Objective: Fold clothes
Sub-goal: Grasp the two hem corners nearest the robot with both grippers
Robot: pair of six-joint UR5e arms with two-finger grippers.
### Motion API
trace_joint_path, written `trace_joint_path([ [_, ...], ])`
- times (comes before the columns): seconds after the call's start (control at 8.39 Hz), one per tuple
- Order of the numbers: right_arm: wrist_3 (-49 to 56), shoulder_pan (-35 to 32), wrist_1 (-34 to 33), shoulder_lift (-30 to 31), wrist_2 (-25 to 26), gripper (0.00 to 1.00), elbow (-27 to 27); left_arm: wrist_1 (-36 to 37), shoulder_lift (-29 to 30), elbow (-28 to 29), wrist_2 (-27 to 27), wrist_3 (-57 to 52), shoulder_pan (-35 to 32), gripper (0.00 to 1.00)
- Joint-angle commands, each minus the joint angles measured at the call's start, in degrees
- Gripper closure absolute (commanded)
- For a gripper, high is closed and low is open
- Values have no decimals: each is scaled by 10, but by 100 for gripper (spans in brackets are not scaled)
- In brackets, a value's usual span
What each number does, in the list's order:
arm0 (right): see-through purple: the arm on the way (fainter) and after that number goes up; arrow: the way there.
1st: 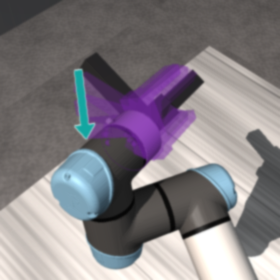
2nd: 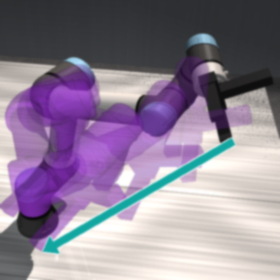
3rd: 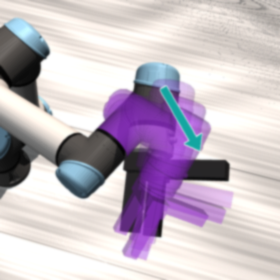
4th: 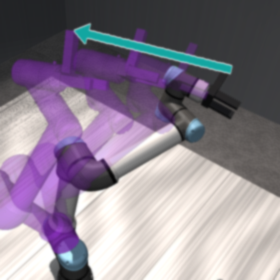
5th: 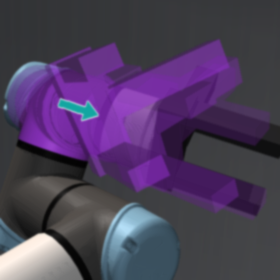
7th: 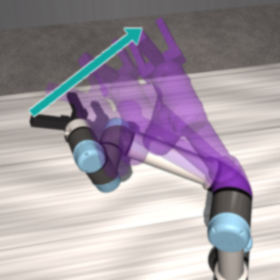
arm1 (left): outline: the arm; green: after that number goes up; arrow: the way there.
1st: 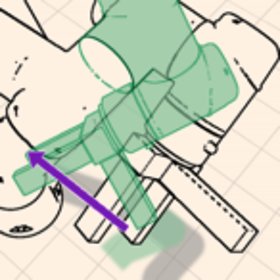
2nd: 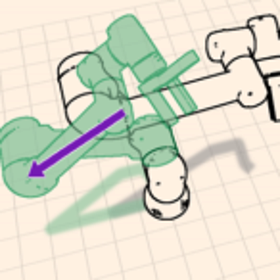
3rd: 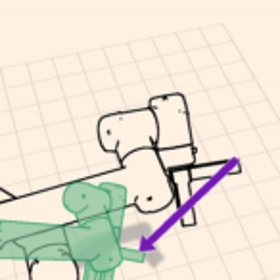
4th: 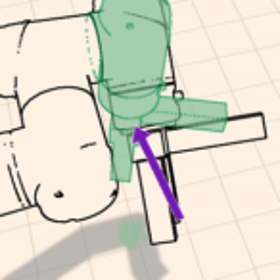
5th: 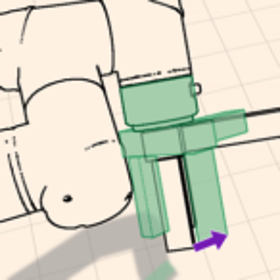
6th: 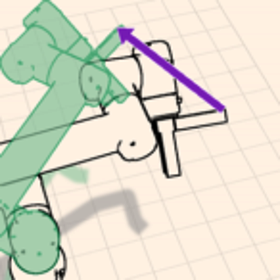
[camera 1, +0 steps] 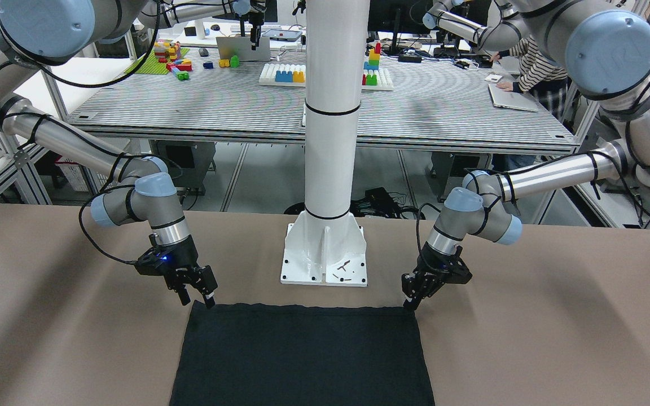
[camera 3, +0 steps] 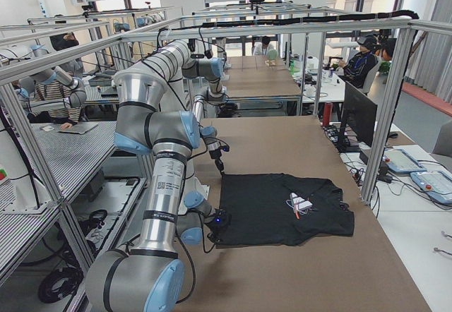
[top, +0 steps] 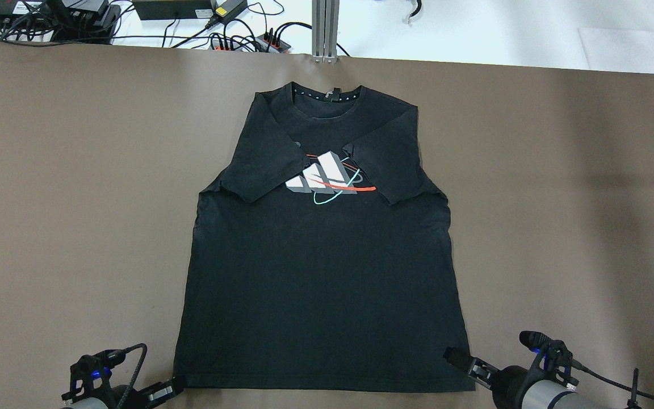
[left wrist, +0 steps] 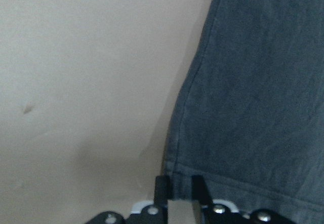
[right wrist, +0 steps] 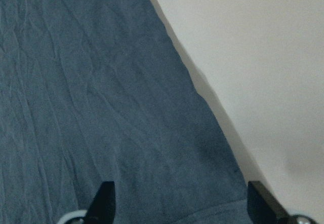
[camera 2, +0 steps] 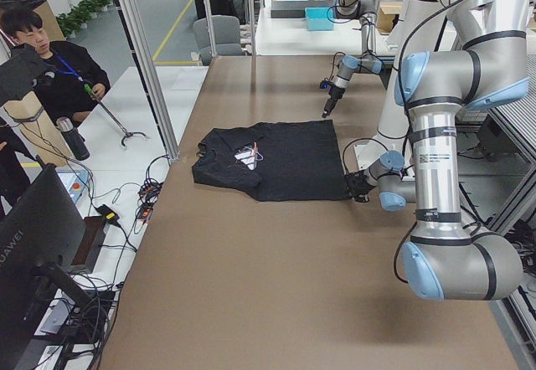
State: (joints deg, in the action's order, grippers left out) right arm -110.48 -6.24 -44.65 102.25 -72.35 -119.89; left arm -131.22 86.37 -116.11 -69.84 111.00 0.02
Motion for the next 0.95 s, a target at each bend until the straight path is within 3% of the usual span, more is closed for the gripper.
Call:
trace_joint_path([
  [0.0,0,0,-1,0,0,8,0,0,-2,1,0,0,-1,69],
  [0.36,0,0,-1,0,0,8,0,0,0,1,0,0,-1,70],
  [0.6,1,0,-2,3,-1,9,1,0,1,-1,2,0,-1,100],
  [0.83,1,1,-6,22,-1,11,12,0,2,-6,10,0,1,100],
])
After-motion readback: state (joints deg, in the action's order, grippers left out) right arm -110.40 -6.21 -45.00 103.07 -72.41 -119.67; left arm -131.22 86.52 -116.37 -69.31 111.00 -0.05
